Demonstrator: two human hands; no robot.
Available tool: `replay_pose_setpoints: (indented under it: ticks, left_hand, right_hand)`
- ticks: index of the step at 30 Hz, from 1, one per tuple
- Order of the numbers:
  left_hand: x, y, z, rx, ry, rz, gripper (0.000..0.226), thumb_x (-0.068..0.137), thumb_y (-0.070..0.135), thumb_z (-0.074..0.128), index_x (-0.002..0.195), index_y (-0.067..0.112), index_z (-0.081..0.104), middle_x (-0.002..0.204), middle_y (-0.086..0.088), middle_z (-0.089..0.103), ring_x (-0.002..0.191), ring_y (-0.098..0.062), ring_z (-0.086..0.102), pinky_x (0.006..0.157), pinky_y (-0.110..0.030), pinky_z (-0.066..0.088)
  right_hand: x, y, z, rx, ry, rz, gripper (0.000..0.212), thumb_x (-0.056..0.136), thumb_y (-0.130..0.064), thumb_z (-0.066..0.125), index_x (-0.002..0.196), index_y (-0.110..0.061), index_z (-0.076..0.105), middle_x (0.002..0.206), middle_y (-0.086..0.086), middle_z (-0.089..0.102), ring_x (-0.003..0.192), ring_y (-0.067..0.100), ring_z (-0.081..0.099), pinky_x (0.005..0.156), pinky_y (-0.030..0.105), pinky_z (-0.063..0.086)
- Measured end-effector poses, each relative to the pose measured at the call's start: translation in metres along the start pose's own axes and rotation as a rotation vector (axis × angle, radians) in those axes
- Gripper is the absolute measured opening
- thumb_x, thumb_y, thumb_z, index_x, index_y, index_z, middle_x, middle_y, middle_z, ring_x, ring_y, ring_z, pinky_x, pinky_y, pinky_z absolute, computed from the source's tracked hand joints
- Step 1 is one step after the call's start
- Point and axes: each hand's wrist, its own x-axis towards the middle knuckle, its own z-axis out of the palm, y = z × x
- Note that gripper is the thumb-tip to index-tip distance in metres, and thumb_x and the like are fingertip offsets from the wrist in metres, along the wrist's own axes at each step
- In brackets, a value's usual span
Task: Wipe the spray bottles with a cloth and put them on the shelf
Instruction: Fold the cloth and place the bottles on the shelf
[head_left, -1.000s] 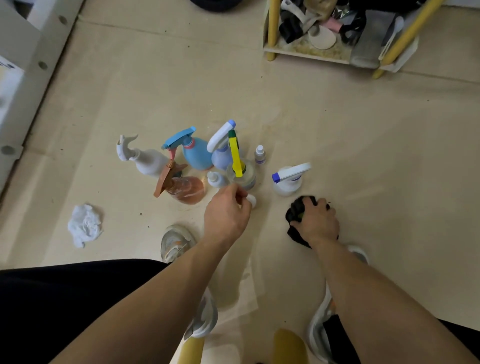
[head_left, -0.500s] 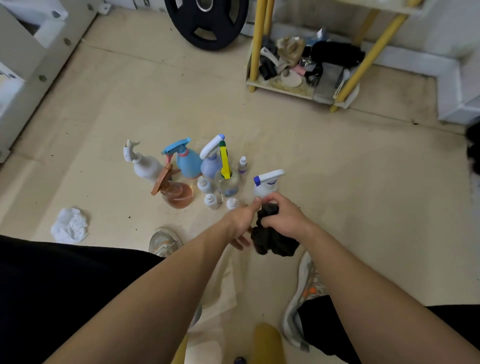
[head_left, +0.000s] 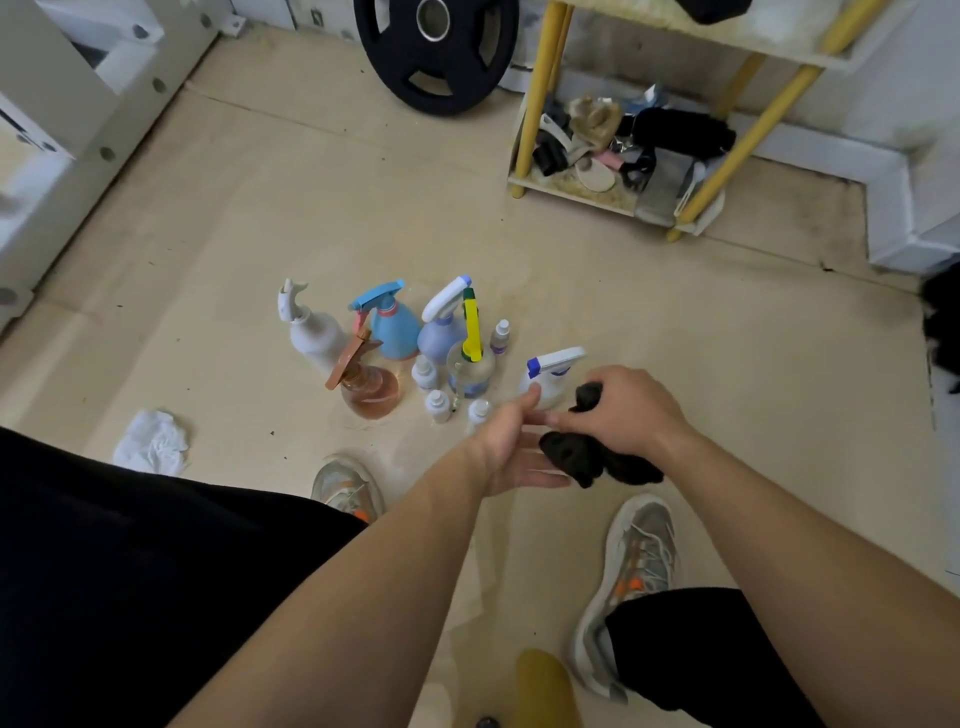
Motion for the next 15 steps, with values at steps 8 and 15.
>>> replay_pose_setpoints:
  ticks: [8,15]
  left_hand:
    - [0.039,-0.013,-0.073,1.283,0.849,0.417,0.043,0.088,0.05,0.062,0.117,0.021,0.05,0.122,-0.008,0.052,0.112,-0.031,0.049,0.082,-0.042,0.049]
    - [0.06,-0.014,-0.096,1.474,0.832,0.404,0.055,0.087,0.07,0.055,0.132,0.037,0.05,0.138,-0.008,0.042,0.122,-0.034,0.04,0.093,-0.045,0.048]
  right_hand:
    - [0.058,-0.008,0.005,-0.443,0.029,-0.143,0.086,0.084,-0.027,0.065,0.154,-0.047,0.019,0.16,-0.007,0.028,0.105,0.034,0.063,0.077,0.035,0.049]
    - [0.077,-0.003,0.048,-0.375,0.051,-0.137,0.045,0.087,-0.023,0.06,0.129,-0.032,0.049,0.133,-0.001,0.042,0.078,0.032,0.054,0.066,0.032,0.041]
